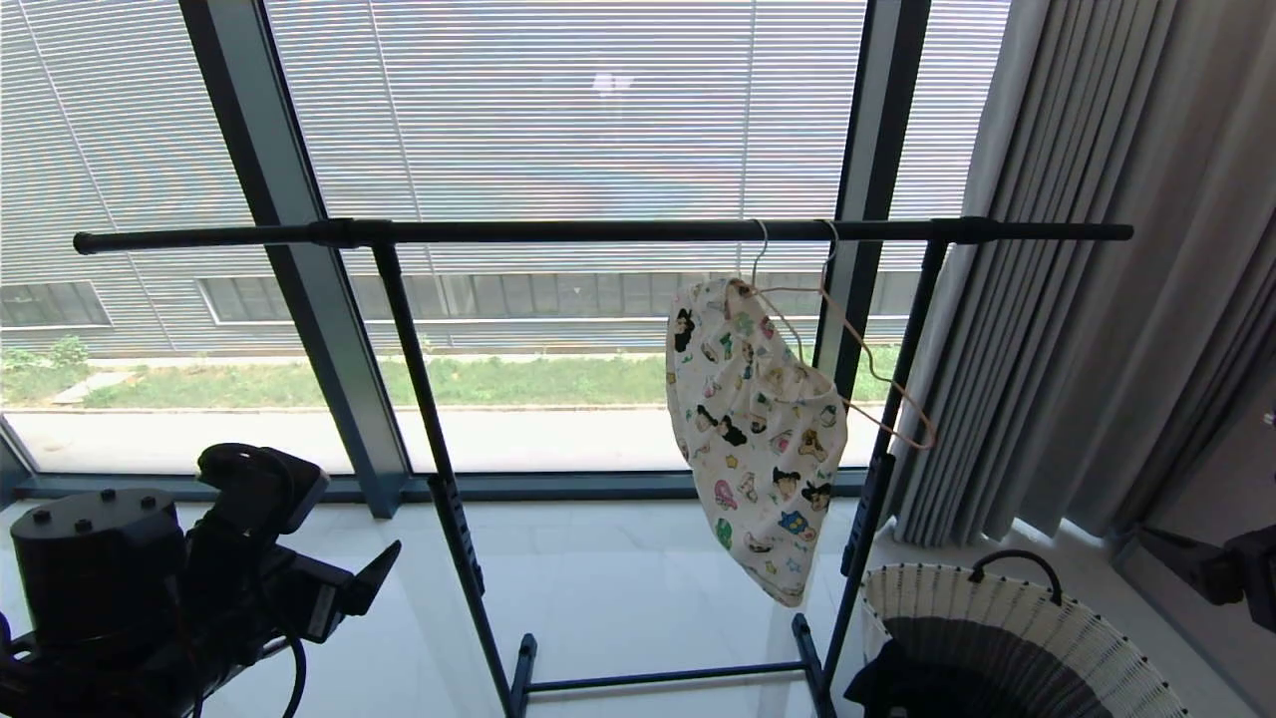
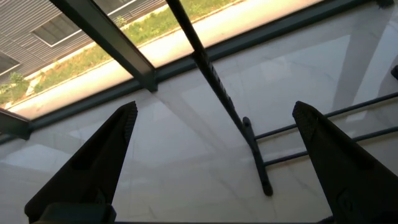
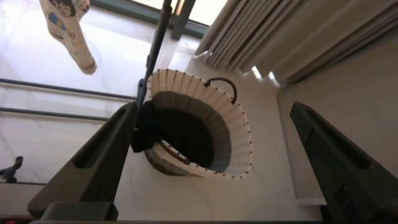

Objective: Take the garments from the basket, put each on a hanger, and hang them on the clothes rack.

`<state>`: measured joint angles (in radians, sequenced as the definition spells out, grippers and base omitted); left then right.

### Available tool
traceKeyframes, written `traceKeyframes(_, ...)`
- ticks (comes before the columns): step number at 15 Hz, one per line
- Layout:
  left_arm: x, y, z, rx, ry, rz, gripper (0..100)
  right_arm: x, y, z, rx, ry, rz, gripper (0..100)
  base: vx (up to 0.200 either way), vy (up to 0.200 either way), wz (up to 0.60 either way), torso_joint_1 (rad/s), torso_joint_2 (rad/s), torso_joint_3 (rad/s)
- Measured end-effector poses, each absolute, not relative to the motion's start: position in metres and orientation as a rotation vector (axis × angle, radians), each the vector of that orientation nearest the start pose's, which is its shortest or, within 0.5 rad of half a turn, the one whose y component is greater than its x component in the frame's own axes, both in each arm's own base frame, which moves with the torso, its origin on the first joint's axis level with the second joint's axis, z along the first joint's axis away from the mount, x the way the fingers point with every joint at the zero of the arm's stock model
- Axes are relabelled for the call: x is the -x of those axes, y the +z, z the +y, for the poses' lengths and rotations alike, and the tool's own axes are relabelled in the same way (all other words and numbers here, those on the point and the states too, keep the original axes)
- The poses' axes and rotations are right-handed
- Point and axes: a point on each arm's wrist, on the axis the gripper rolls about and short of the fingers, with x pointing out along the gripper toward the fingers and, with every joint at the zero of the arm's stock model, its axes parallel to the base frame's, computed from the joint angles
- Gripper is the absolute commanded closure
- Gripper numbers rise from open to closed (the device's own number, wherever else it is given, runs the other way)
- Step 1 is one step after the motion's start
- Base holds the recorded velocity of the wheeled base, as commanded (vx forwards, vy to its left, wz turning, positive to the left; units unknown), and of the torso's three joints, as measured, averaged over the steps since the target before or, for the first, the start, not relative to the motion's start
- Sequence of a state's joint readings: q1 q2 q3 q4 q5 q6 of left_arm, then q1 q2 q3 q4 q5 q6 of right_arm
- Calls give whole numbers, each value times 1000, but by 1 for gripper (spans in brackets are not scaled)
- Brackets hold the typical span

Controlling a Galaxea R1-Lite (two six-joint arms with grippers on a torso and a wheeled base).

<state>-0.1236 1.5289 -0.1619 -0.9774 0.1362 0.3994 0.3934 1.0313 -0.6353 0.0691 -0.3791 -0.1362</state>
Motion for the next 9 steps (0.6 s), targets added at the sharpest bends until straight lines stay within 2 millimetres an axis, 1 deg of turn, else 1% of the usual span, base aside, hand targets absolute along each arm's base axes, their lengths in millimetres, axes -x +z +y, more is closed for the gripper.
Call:
traceKeyframes(2, -186, 105, -16, -440, -43, 390, 0, -110, 210, 35, 314, 33, 426, 0, -200, 0, 0, -2, 0, 2)
traceKeyframes(5, -178, 104, -13, -399, -25, 393, 0, -97, 201, 29, 328, 31, 422, 0, 0, 0, 0, 0, 0, 0)
traceKeyframes(9, -168, 105, -11, -380, -13, 385, 0, -85, 193, 24, 326, 31, 412, 0, 0, 0, 0, 0, 0, 0)
